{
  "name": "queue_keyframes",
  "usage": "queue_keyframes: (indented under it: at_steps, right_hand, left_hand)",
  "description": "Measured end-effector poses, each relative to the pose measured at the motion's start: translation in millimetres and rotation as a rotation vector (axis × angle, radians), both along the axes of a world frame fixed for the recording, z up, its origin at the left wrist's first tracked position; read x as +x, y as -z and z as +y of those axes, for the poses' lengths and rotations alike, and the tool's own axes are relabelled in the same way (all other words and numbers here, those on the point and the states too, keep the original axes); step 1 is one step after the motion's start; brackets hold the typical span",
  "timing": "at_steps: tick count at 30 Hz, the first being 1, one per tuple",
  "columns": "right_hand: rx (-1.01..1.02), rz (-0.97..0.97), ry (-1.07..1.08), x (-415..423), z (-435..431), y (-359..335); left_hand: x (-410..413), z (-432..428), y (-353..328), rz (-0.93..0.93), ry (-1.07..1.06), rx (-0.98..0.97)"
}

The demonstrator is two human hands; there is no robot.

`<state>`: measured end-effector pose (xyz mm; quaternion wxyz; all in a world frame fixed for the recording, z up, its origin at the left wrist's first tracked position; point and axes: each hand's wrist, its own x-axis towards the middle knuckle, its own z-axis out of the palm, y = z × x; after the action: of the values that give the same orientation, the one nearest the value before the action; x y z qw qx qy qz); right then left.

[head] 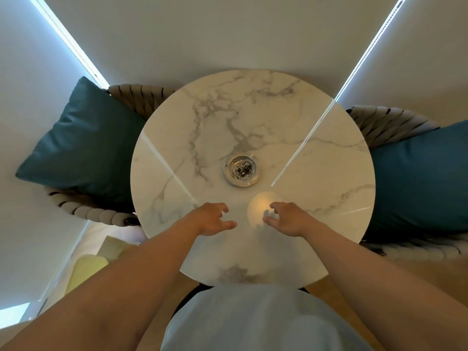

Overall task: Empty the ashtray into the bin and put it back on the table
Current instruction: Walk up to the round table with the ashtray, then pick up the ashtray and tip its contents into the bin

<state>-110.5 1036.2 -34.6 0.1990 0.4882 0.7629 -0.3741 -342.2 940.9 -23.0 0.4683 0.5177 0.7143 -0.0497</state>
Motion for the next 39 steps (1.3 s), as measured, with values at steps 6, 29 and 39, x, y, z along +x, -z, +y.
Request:
queue_keyframes:
  at_steps: [6,29,39]
  right_hand:
    - [0.056,0.009,0.05,-26,15,-1]
    - [0.107,0.043,0.155,-91,83,18]
    - [0.13,0.005,0.137,-95,87,29]
  left_hand:
    - [-31,33,6,0.044,0.024,0.045]
    - [-60,142,39,0.288,0.259,0.215]
    - [-51,155,45,0.232,0.238,0.203]
